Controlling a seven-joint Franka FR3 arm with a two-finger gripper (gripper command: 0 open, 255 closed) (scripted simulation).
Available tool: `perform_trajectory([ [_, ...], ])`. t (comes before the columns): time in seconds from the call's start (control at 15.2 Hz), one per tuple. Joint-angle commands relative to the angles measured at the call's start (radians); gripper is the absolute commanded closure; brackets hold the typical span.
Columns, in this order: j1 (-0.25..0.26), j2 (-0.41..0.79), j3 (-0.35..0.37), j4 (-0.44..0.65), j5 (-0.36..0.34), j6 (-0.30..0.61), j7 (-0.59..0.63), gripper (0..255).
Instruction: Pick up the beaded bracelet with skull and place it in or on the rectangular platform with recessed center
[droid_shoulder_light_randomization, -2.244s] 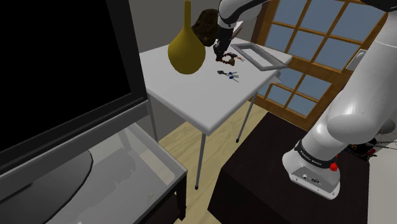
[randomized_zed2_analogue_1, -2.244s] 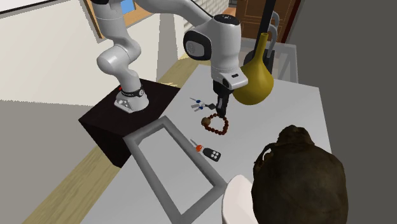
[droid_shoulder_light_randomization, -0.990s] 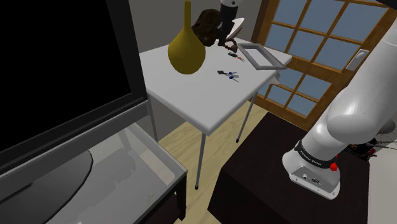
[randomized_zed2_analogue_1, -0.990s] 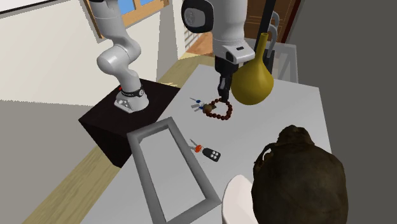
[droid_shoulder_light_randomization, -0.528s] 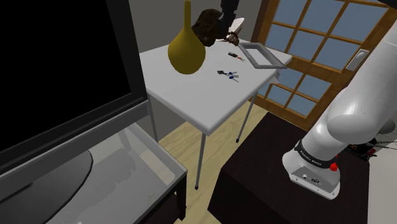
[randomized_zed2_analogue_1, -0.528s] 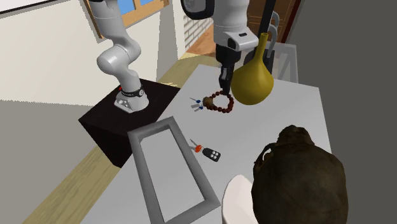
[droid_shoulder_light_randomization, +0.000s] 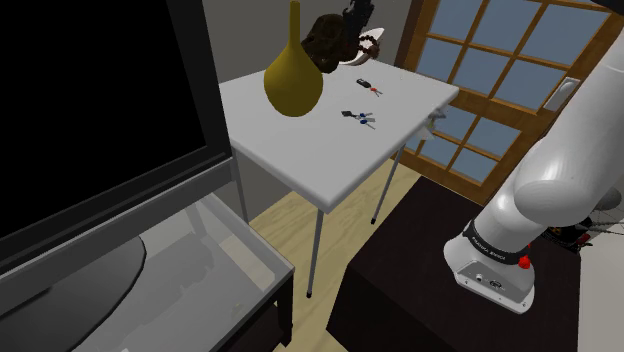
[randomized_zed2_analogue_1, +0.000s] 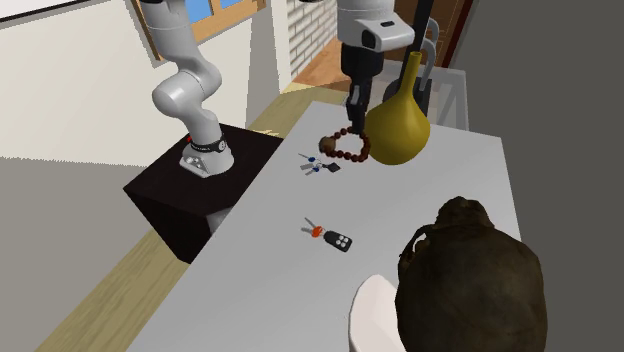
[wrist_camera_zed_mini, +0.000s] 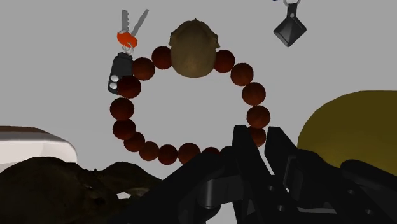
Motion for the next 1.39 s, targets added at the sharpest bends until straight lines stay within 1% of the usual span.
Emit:
perform_trajectory([
  [0.0, 0.000, -0.001, 0.000, 0.016, 0.000, -0.018, 0.001, 255],
  [0.33, -0.057, -0.030, -0.053, -0.007, 0.007, -0.021, -0.112, 255],
  [0.66, -0.116, -0.034, -0.110, 0.001, 0.019, -0.031, -0.230, 255],
  [0.99, -0.179, -0.010, -0.169, 0.041, 0.041, -0.049, -0.353, 255],
  [1.32, -0.249, 0.043, -0.226, 0.115, 0.077, -0.077, -0.481, 255],
])
